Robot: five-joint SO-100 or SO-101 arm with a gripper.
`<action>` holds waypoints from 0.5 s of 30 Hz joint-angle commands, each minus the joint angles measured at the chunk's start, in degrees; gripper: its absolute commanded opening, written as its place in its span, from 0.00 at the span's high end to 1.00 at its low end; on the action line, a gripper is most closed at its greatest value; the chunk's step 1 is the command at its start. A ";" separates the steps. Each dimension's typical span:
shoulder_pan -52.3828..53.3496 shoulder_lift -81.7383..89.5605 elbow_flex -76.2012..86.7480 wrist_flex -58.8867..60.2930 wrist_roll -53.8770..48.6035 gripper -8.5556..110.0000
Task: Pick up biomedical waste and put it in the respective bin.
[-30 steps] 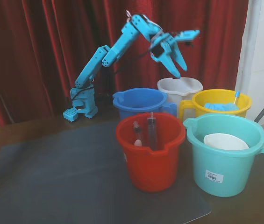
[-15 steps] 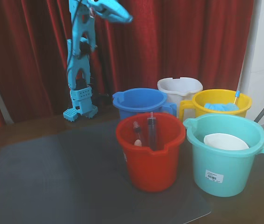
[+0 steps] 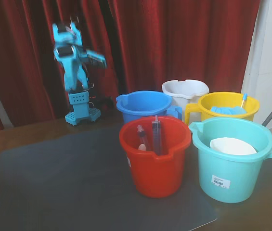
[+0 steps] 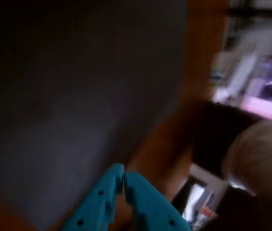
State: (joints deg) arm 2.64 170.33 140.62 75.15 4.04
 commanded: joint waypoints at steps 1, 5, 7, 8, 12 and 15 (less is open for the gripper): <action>1.05 12.30 6.94 -1.93 -0.62 0.93; 0.97 5.54 11.07 -1.32 -1.32 0.93; 1.14 7.03 15.03 -0.18 -0.70 0.93; 1.49 8.44 18.11 -0.44 -0.70 0.93; 1.58 11.34 27.42 -3.96 -1.32 0.92; 1.67 11.34 27.51 -1.76 -1.32 0.93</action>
State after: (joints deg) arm 4.04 181.93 168.22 73.12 3.08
